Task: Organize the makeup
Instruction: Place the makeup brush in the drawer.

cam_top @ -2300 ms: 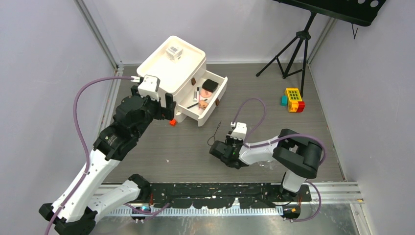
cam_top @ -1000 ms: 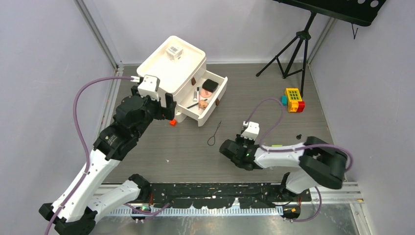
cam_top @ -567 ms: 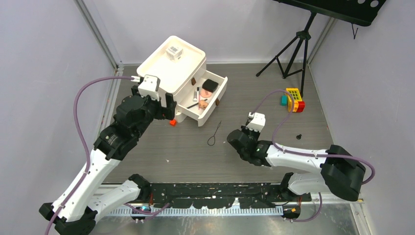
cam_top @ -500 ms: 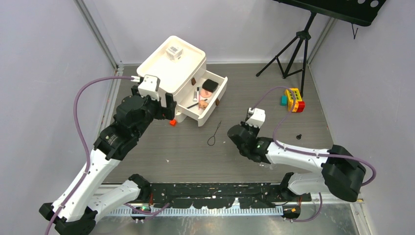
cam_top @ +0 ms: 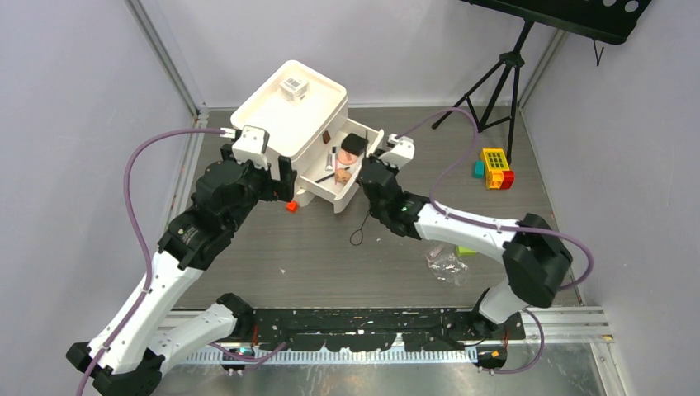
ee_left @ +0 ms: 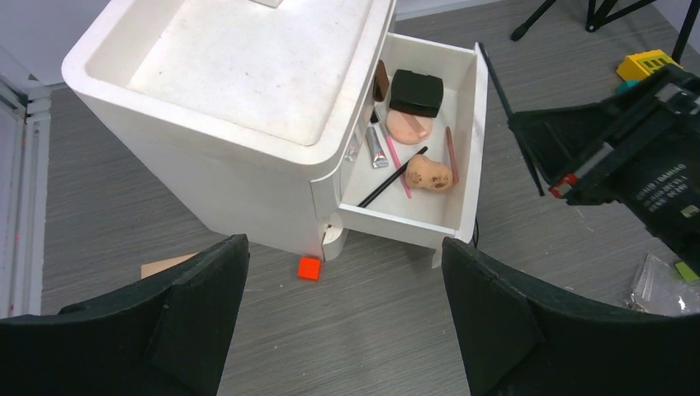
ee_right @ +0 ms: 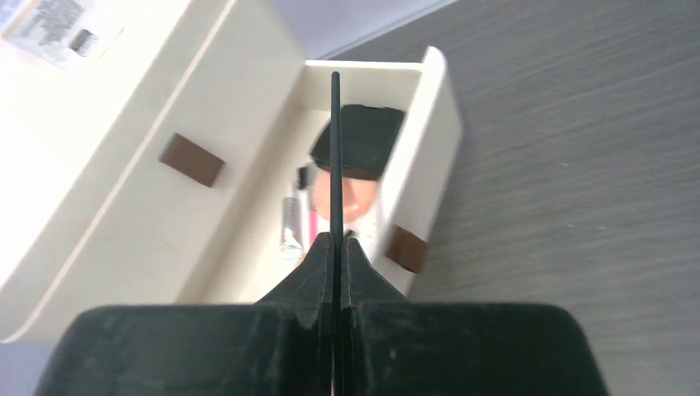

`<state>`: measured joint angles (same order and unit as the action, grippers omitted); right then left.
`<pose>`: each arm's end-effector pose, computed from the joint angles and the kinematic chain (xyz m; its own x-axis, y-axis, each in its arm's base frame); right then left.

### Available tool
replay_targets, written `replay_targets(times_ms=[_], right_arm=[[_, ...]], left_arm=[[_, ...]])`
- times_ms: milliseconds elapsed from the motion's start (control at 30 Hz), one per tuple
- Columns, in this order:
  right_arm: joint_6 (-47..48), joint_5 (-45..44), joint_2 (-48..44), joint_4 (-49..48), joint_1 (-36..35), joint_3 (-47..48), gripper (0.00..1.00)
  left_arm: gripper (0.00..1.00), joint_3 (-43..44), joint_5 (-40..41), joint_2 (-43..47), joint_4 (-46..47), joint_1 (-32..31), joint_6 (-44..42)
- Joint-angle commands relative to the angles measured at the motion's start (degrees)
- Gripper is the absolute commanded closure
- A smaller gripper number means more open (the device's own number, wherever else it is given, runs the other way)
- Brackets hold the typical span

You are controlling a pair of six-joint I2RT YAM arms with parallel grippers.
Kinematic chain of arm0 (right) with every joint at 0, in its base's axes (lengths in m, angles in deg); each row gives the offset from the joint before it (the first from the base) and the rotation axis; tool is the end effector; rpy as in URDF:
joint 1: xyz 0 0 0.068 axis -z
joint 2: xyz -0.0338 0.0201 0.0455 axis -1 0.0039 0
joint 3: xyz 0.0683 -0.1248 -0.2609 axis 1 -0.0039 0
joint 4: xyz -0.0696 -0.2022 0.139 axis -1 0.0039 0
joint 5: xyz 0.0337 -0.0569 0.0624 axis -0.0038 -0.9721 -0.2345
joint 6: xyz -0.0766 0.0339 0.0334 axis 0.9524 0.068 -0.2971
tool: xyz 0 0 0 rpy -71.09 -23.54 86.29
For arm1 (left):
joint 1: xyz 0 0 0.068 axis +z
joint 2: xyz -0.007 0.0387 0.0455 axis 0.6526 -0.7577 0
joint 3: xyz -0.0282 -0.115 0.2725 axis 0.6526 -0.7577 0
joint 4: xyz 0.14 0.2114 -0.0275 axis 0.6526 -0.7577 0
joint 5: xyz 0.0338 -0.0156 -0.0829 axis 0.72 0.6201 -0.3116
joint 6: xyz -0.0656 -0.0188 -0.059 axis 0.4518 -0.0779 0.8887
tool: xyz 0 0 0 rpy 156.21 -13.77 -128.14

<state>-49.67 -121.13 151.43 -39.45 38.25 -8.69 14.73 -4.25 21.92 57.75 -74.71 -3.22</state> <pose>0.2738 0.2469 0.3030 -0.1837 0.4358 -0.8811 0.0643 0.8998 0.4316 0.1687 -0.0859 0.4179 -0.2398 -0.0061 -0.9708 0.2756 0.9584 -0.0741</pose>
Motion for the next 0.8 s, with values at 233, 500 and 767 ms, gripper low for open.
replay_targets(times_ms=[233, 500, 767], right_arm=[[-2.0, 5.9, 14.0, -11.3, 0.5, 13.8, 0.96], [-2.0, 6.7, 16.1, -11.6, 1.7, 15.4, 0.67], [2.1, 7.7, 10.5, -11.1, 4.2, 12.0, 0.65]], left_arm=[[0.12, -0.2, 0.8, 0.8, 2.0, 0.4, -0.8], [0.11, -0.5, 1.2, 1.7, 2.3, 0.6, -1.3], [0.11, -0.5, 1.2, 1.5, 2.2, 0.6, -1.3]])
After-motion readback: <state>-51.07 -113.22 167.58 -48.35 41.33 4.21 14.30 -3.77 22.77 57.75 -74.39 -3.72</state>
